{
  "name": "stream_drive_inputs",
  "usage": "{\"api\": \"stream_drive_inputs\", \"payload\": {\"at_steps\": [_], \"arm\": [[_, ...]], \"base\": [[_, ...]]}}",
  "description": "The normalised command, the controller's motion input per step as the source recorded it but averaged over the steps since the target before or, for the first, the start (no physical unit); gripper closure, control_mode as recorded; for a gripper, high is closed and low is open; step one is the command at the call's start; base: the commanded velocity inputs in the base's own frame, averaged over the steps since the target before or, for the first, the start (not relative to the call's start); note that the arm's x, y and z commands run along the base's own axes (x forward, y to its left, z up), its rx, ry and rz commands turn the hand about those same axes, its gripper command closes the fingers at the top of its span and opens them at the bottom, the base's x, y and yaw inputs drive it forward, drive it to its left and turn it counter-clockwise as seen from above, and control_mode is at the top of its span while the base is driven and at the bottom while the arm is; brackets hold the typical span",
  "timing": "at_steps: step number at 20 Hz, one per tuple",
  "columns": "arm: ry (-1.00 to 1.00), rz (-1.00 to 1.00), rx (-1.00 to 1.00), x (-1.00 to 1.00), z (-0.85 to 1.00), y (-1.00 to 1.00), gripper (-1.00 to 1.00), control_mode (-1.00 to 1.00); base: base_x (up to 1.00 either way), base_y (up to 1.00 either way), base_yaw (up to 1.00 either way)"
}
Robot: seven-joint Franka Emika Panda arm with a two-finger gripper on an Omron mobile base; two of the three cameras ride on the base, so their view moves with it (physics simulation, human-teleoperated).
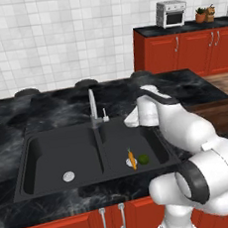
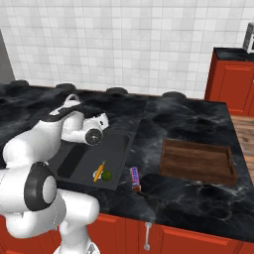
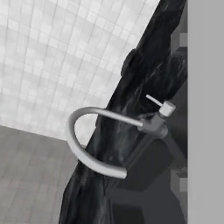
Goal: Pick up all produce items and place them in the sink. Turn on the sink faucet to wash them. Then turn the sink off and put them in the tray.
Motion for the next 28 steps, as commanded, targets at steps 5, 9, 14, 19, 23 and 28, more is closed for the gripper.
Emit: {"api": "stream_drive_inputs", "payload": {"at_steps": [5,9,14,19,23,28], "arm": [[0.29,-0.15,-0.05,-0.57,0.15,-0.02,-1.0,-1.0],[0.35,-0.13,-0.05,-0.44,0.06,0.0,-1.0,-1.0],[0.39,-0.12,-0.04,-0.27,0.0,0.0,-1.0,-1.0],[0.4,-0.14,-0.03,-0.05,0.0,0.0,-1.0,-1.0],[0.31,-0.13,-0.01,0.01,-0.07,0.0,-1.0,-1.0],[0.15,-0.07,0.0,0.01,-0.44,-0.04,-1.0,-1.0]], "base": [[0.0,0.0,0.0],[0.0,0.0,0.0],[0.0,0.0,0.0],[0.0,0.0,0.0],[0.0,0.0,0.0],[0.0,0.0,0.0]]}}
